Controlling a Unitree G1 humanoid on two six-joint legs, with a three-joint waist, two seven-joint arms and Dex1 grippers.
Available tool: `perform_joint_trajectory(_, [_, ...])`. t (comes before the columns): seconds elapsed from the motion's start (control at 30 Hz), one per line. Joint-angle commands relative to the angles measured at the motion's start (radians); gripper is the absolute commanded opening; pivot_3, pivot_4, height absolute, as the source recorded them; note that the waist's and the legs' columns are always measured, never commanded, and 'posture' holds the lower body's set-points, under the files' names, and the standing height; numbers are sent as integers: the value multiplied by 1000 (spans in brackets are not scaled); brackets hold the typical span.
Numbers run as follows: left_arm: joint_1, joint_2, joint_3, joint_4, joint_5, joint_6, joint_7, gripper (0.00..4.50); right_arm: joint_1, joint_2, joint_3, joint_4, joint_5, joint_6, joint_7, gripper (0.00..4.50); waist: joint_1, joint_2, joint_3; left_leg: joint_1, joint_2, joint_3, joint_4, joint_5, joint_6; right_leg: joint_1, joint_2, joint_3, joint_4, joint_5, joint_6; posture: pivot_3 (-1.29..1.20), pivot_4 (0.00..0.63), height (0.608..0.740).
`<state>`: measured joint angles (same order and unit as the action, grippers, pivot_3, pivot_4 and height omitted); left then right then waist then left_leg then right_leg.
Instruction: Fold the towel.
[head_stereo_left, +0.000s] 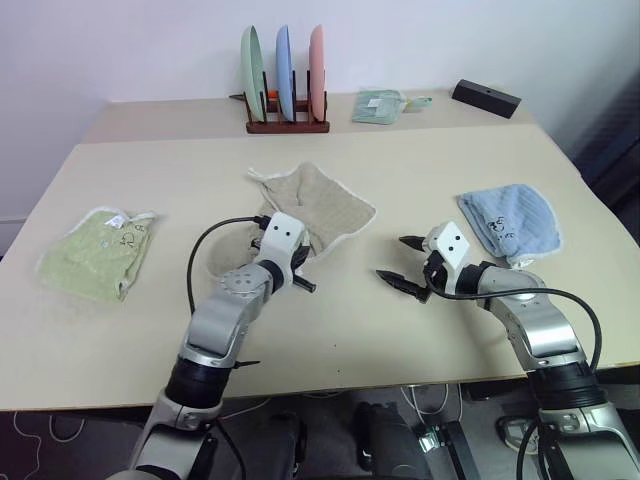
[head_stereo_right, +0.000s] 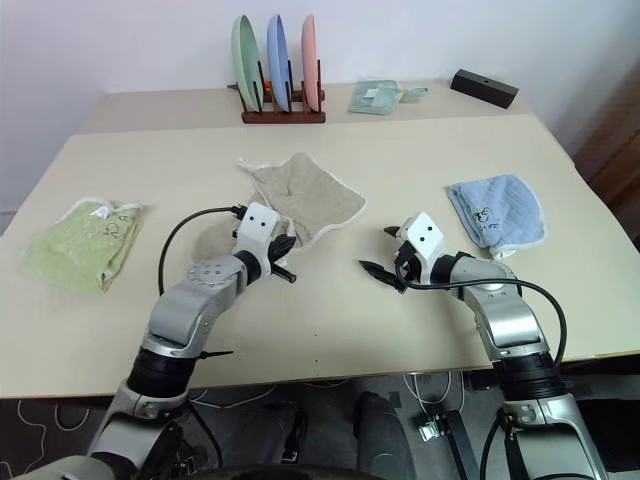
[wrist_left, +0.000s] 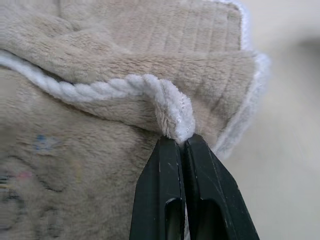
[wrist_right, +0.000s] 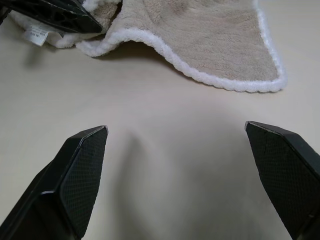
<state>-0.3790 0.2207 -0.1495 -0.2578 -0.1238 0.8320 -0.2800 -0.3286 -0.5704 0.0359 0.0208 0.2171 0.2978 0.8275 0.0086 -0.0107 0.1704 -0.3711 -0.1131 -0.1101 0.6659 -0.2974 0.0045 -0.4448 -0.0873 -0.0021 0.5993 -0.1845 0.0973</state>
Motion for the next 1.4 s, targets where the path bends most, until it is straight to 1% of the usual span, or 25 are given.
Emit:
perform_joint_trajectory(0.03, [80, 49, 119, -138, -79, -74, -74, 12, -9, -14, -17, -43, 7, -7, 4, 4500, 0, 0, 0, 0, 0, 0, 0, 0, 0, -1, 0, 0, 0, 0, 0, 0, 150, 740])
perform_joint_trajectory(0.17, [193, 140, 260, -213, -173, -151, -182, 12, -18, -16, -17, -31, 5, -10, 8, 4500, 3, 0, 0, 0, 0, 0, 0, 0, 0, -1, 0, 0, 0, 0, 0, 0, 150, 740])
perform_joint_trajectory(0.23, [241, 198, 344, -217, -220, -171, -236, 12, -25, -12, -12, -28, 5, -13, 10, 4500, 5, 0, 0, 0, 0, 0, 0, 0, 0, 0, 0, 0, 0, 0, 0, 0, 150, 740])
perform_joint_trajectory(0.3, [288, 273, 398, -215, -249, -187, -305, 12, -40, -6, -3, -19, 3, -18, 15, 4500, 5, 0, 0, 0, 0, 0, 0, 0, 0, 0, 0, 0, 0, 0, 0, 0, 150, 740])
perform_joint_trajectory(0.43, [448, 444, 434, -267, -343, -153, -501, 12, -106, 9, 14, 13, -7, -39, 24, 4500, 1, 1, 0, 0, 0, 0, 0, 0, 0, 0, 0, 0, 0, 0, 0, 0, 150, 740])
perform_joint_trajectory(0.5, [502, 492, 444, -279, -365, -154, -543, 12, -134, 17, 22, 29, -11, -43, 23, 4500, 0, 2, 0, 0, 1, 1, -1, -1, 1, 0, 0, 0, -1, 0, -1, 0, 150, 740])
perform_joint_trajectory(0.53, [525, 510, 448, -274, -351, -170, -548, 12, -181, 33, 39, 71, -37, -27, -5, 4500, 0, 2, 0, 0, 1, 0, -1, -1, 1, 0, 0, 0, -1, 0, -1, 0, 150, 740])
perform_joint_trajectory(0.57, [540, 523, 450, -270, -342, -183, -549, 12, -216, 45, 52, 103, -57, -16, -26, 4500, 1, 2, 0, 0, 1, 0, -1, 0, 1, 0, 0, 0, -1, 0, -1, 0, 150, 740])
perform_joint_trajectory(0.63, [547, 531, 455, -260, -348, -177, -542, 12, -318, 94, 81, 231, -120, 0, -102, 4500, 0, 2, 0, 0, 1, 0, -1, 0, 1, 0, 0, 0, -1, 1, -1, 0, 150, 740])
perform_joint_trajectory(0.7, [541, 533, 453, -259, -367, -165, -543, 12, -389, 138, 93, 335, -148, 6, -142, 4500, 1, 2, 0, 0, 1, 0, -1, 0, 0, 0, 0, 0, -1, 1, -3, 0, 150, 740])
perform_joint_trajectory(0.77, [541, 540, 457, -266, -401, -130, -553, 12, -446, 180, 106, 416, -156, -1, -141, 4500, 2, 2, 0, 0, 1, 0, -1, 0, 0, 0, 0, 0, 0, 1, -3, 0, 150, 740])
perform_joint_trajectory(0.83, [579, 561, 481, -297, -438, -98, -579, 12, -490, 208, 131, 482, -186, -52, -142, 4500, -4, 2, 0, 0, 1, 0, -1, 0, 0, -1, 0, 0, -1, 1, -3, 0, 150, 740])
perform_joint_trajectory(0.93, [703, 609, 566, -323, -457, -70, -621, 12, -525, 224, 133, 532, -194, -85, -132, 4500, -20, 2, 1, -2, 1, 0, -2, 0, 0, -2, 0, 0, -2, 1, -3, 0, 150, 740])
perform_joint_trajectory(0.97, [784, 632, 602, -315, -415, -99, -645, 12, -529, 225, 128, 540, -190, -86, -124, 4500, -23, 3, 1, -2, 1, 0, -3, 0, 0, -2, 0, 0, -2, 1, -3, 0, 150, 740])
perform_joint_trajectory(1.03, [895, 664, 643, -293, -352, -143, -671, 12, -536, 225, 125, 560, -191, -95, -117, 4500, -28, 3, 1, -2, 2, 1, -3, 0, 0, -3, 1, 0, -3, 1, -3, 0, 150, 740])
perform_joint_trajectory(1.07, [939, 677, 656, -276, -319, -172, -680, 12, -541, 226, 125, 577, -197, -101, -117, 4500, -29, 4, 1, -2, 2, 1, -4, -1, 0, -3, 1, 0, -2, 1, -3, 0, 150, 740])
perform_joint_trajectory(1.13, [976, 690, 669, -246, -275, -218, -677, 12, -553, 232, 127, 609, -204, -111, -120, 4500, -27, 5, 2, -1, 3, 2, -4, -1, 0, -3, 3, 0, -2, 1, -3, 0, 150, 740])
perform_joint_trajectory(1.23, [947, 688, 660, -216, -249, -258, -653, 12, -584, 256, 124, 663, -198, -115, -112, 4500, -24, 6, 2, -1, 4, 1, -4, -3, 4, -3, 5, 0, -1, 2, -4, 0, 150, 740])
perform_joint_trajectory(1.3, [907, 676, 645, -215, -264, -256, -644, 12, -615, 277, 125, 717, -200, -129, -112, 4500, -25, 6, 2, -1, 5, 1, -4, -3, 4, -3, 5, 0, -1, 2, -5, 0, 150, 740])
perform_joint_trajectory(1.4, [862, 667, 613, -213, -265, -256, -632, 12, -681, 314, 125, 849, -215, -135, -139, 4500, -29, 6, 2, -1, 5, 1, -4, -2, 2, -3, 6, 0, -1, 2, -5, 0, 150, 740])
